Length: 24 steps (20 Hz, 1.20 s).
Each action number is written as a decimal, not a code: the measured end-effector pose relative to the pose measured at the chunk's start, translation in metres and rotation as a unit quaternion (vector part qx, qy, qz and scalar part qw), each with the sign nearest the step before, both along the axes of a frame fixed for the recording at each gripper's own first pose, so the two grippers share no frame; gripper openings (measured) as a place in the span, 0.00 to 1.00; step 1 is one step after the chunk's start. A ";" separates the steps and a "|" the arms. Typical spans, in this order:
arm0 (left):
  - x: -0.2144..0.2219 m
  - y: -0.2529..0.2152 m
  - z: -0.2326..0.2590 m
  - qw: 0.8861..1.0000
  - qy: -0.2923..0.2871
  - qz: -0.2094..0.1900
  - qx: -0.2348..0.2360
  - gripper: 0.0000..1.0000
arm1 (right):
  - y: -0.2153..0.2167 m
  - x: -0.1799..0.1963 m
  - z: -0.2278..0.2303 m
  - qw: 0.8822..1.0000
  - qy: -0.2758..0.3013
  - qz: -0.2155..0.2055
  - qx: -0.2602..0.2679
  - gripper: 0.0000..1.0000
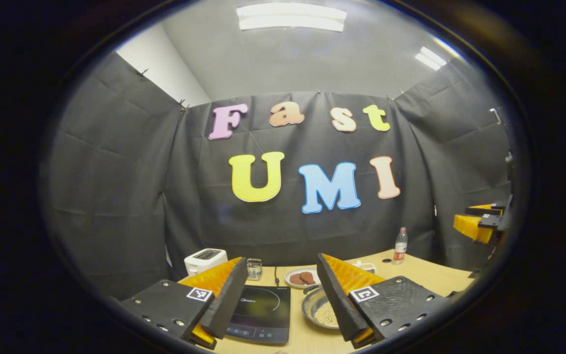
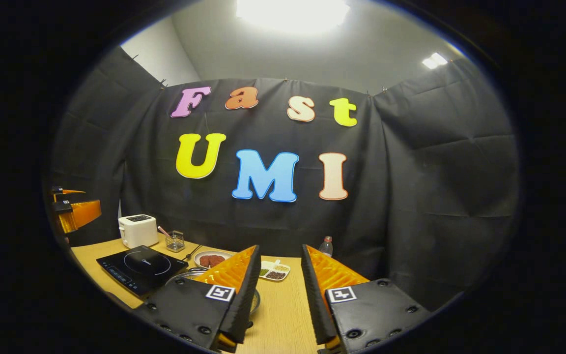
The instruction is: First push the handle of the pot to place it horizontally, then grasp the pot with both hands and set it on the induction cooktop.
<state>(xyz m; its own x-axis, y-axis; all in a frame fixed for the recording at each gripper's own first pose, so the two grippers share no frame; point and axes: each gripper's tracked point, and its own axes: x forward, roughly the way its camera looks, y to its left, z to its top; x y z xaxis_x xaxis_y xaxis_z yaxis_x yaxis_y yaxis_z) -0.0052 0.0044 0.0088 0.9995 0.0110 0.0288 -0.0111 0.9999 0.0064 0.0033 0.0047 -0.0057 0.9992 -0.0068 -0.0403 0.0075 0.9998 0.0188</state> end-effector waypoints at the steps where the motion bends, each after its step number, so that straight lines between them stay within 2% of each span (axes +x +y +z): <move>1: -0.001 0.000 0.000 1.000 0.000 0.000 0.000 0.86 | 0.002 0.001 -0.002 1.000 0.004 0.002 0.001 0.51; 2: -0.001 0.000 0.000 1.000 -0.001 -0.001 0.000 0.86 | 0.005 0.000 -0.003 1.000 0.008 0.012 0.004 0.45; 3: 0.000 0.000 0.000 1.000 -0.002 -0.001 0.001 0.86 | 0.006 0.001 -0.004 1.000 0.013 0.014 0.006 0.45; 5: 0.000 0.002 0.002 1.000 -0.004 0.000 0.003 0.86 | 0.012 0.000 -0.007 0.999 0.018 0.024 0.010 0.32; 7: 0.000 0.003 0.001 1.000 -0.004 -0.001 0.004 0.86 | 0.020 0.002 -0.009 0.999 0.022 0.039 0.012 0.32; 8: -0.001 0.003 0.002 1.000 -0.004 0.000 0.005 0.86 | 0.017 -0.003 -0.010 0.999 0.024 0.026 0.005 0.32; 9: -0.002 0.006 0.002 1.000 -0.005 0.000 0.005 0.86 | 0.014 0.001 -0.008 0.999 0.021 0.023 0.007 0.14; 10: -0.001 0.009 0.001 1.000 -0.005 0.002 0.005 0.86 | 0.018 0.003 -0.008 0.999 0.025 0.030 0.011 0.02; 11: -0.001 0.010 0.001 1.000 -0.005 0.003 0.004 0.86 | 0.023 0.000 -0.010 0.999 0.031 0.032 0.011 0.07; 12: -0.002 0.013 0.002 1.000 -0.006 0.003 0.004 0.86 | 0.020 0.004 -0.014 0.999 0.029 0.035 0.011 0.07; 13: -0.003 0.015 0.002 1.000 -0.006 0.005 0.005 0.86 | 0.032 0.000 -0.013 0.998 0.037 0.052 0.016 0.02; 14: -0.003 0.019 0.004 1.000 -0.007 0.006 0.004 0.86 | 0.040 0.001 -0.019 0.997 0.046 0.061 0.015 0.05; 23: -0.005 0.043 0.004 1.000 -0.011 0.019 0.004 0.83 | 0.084 -0.001 -0.060 0.986 0.107 0.131 0.003 0.00; 24: -0.005 0.047 0.004 1.000 -0.011 0.022 0.005 0.86 | 0.090 -0.002 -0.069 0.983 0.118 0.140 -0.001 0.02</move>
<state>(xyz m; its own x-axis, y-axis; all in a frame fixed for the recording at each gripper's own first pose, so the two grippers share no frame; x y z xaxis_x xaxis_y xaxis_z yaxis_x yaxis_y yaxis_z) -0.0107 0.0511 0.0130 0.9972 0.0541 0.0512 -0.0550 0.9984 0.0159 0.0014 0.0944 -0.0748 0.9251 0.2661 -0.2710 -0.2633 0.9636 0.0472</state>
